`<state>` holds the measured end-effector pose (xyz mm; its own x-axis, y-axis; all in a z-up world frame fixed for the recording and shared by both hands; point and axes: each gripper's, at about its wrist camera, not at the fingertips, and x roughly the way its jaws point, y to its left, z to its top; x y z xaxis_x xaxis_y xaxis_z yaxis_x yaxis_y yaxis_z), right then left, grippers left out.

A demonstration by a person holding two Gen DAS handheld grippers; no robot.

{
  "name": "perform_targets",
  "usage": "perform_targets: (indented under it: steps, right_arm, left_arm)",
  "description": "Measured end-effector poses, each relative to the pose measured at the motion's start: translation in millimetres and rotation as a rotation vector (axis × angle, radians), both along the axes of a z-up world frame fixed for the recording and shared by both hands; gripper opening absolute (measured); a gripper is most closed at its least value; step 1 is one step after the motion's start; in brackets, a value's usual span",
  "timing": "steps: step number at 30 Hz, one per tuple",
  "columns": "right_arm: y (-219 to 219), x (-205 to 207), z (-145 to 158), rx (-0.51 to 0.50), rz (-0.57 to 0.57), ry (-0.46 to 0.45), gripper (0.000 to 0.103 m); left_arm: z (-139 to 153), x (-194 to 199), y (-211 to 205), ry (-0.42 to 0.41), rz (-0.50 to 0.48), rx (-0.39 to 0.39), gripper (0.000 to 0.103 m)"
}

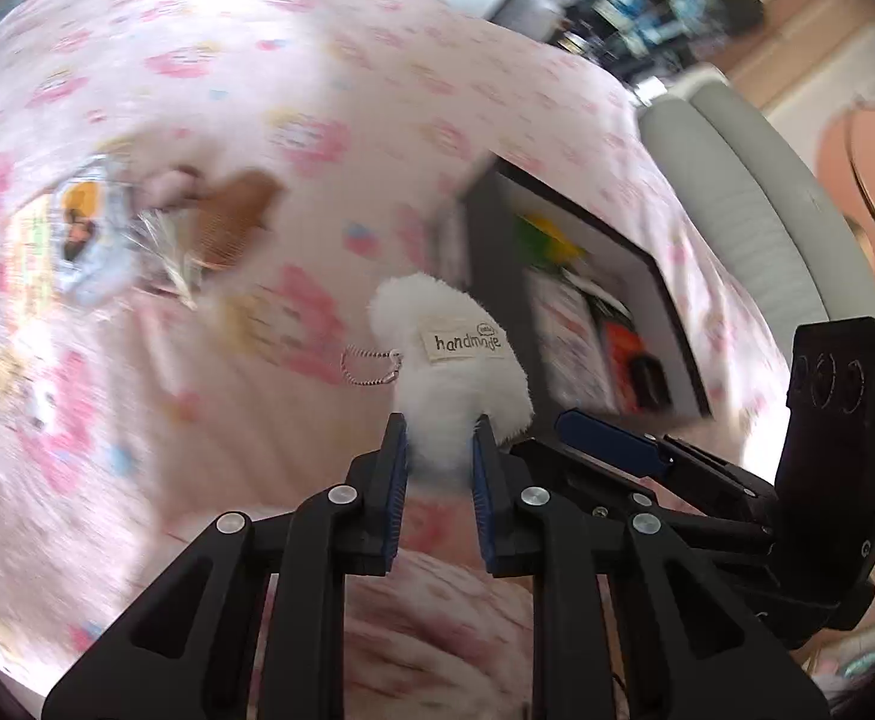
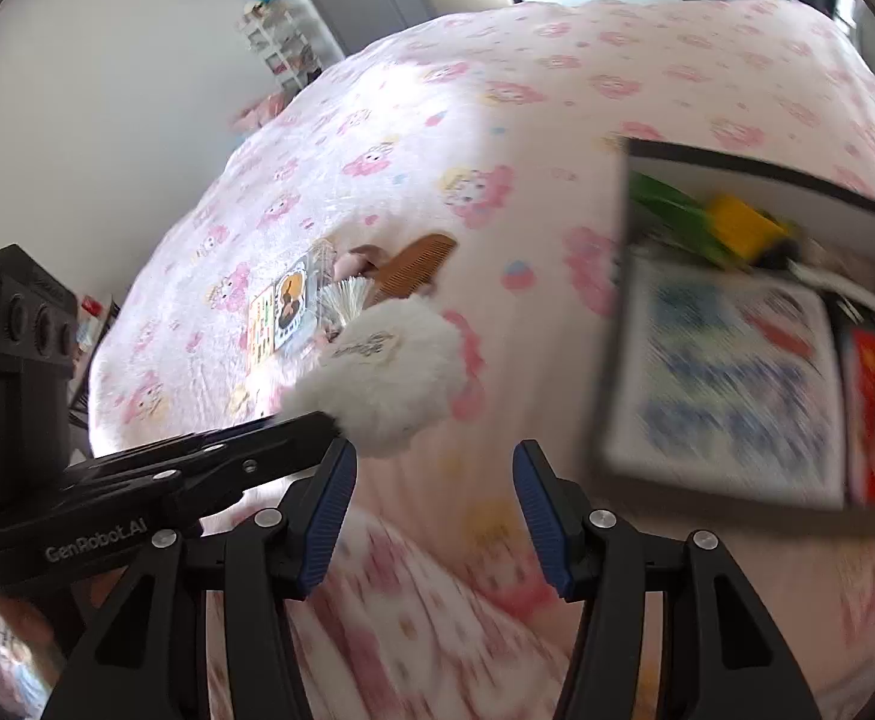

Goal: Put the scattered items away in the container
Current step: 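Carry the white fluffy plush in the left gripper toward the black box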

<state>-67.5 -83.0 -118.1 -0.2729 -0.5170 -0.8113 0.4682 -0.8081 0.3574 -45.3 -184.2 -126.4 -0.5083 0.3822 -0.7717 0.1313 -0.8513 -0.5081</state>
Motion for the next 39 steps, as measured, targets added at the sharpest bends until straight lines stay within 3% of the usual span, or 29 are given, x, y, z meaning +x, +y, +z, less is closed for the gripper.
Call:
perform_targets:
  steps: [2,5,10,16,19,21,22,24,27,30,32,34,37,39]
  right_arm:
    - [30,10,0,0.016,-0.031,0.005,0.052]
    - [78,19,-9,0.047,-0.119,-0.01,0.052]
    - [143,17,-42,0.052,-0.253,-0.081,0.049]
    - [160,4,-71,0.043,-0.292,-0.105,0.049]
    - [179,-2,-91,0.07,-0.334,-0.118,0.05]
    - [183,0,-92,0.069,-0.339,-0.116,0.05]
    - [184,-2,-91,0.061,-0.336,-0.116,0.05]
    - [185,1,-92,0.039,-0.33,-0.112,0.05]
    - [178,-6,-102,0.033,-0.307,-0.148,0.049]
    - [162,-16,-114,-0.017,-0.26,-0.212,0.049]
    - [150,-26,-121,-0.071,-0.229,-0.26,0.049]
    - [138,-34,-124,-0.043,-0.221,-0.255,0.049]
    - [127,-42,-122,0.015,-0.226,-0.2,0.049]
    - [132,-48,-122,0.06,-0.278,-0.176,0.049]
  left_arm:
    - [-1,2,30,-0.006,-0.054,-0.02,0.019]
    - [-10,11,77,-0.033,-0.101,-0.122,0.02]
    - [-40,14,126,-0.097,-0.169,-0.108,0.02]
    - [-71,3,165,-0.145,-0.235,-0.159,0.022]
    - [-86,-7,184,-0.196,-0.265,-0.242,0.023]
    - [-82,-8,184,-0.196,-0.275,-0.224,0.028]
    - [-78,-7,180,-0.19,-0.278,-0.186,0.037]
    - [-73,-6,172,-0.19,-0.262,-0.147,0.045]
    - [-68,-4,151,-0.194,-0.2,-0.167,0.045]
    - [-58,-5,130,-0.155,-0.051,-0.292,0.043]
    - [-56,-10,118,-0.136,0.003,-0.275,0.043]
    - [-62,-18,111,-0.158,0.004,-0.241,0.043]
    - [-78,-26,111,-0.212,-0.009,-0.251,0.041]
    - [-86,-27,116,-0.229,-0.035,-0.231,0.041]
